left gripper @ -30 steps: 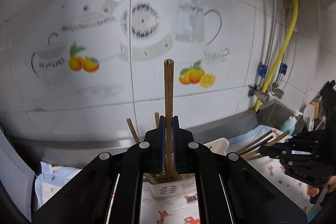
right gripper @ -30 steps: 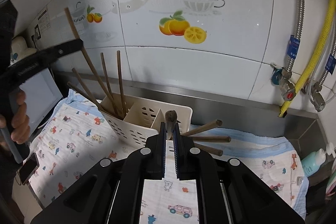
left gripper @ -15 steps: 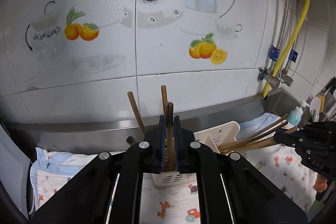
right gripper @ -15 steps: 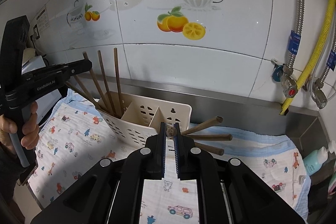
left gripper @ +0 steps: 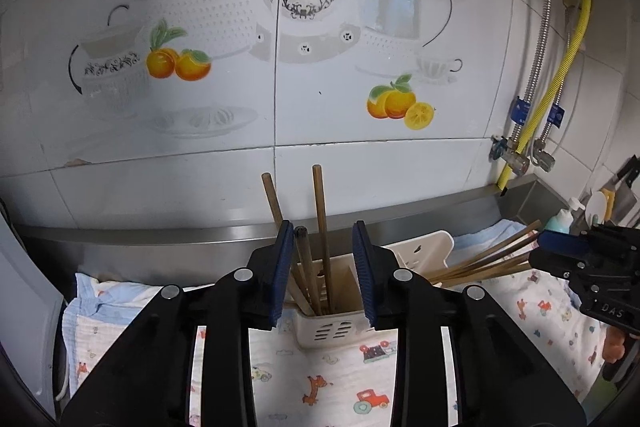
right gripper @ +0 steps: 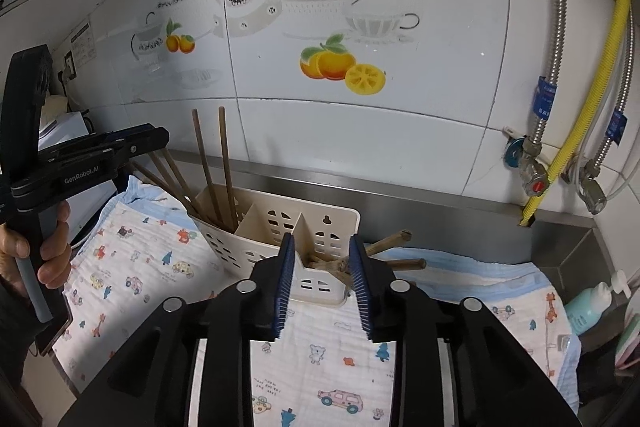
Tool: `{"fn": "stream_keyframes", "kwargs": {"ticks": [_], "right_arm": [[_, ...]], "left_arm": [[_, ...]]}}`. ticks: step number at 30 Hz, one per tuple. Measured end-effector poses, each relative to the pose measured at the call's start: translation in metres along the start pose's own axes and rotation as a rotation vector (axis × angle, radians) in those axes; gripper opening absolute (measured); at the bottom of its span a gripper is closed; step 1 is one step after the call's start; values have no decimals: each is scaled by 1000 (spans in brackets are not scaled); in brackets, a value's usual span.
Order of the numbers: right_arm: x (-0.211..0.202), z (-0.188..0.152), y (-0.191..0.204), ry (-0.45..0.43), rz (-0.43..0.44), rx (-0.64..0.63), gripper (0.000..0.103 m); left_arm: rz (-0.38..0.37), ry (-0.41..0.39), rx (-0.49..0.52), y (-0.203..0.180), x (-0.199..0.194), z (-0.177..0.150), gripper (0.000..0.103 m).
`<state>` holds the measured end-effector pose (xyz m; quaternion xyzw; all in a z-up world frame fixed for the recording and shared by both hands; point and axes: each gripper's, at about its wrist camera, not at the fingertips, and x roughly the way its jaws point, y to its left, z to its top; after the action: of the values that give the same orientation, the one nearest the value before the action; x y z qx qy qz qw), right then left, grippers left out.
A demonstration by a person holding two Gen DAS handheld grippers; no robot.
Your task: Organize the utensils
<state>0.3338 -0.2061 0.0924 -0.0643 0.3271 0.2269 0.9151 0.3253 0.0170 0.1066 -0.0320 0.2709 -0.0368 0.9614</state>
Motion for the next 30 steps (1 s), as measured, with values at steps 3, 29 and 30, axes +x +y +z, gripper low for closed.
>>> {"fn": "stream_keyframes", "kwargs": {"ticks": [3,29,30], "right_arm": [[-9,-1,3,-14,-6,-2,36],[-64,-51,42,-68,-27,3,69],[-67,-53,44,-73,-30,2,70]], "left_arm": [[7,-11,-4,1,-9,-2,46],[94,-49,35,6,-87,-62,91],[88,-47,27,7,-89,-64,92]]}}
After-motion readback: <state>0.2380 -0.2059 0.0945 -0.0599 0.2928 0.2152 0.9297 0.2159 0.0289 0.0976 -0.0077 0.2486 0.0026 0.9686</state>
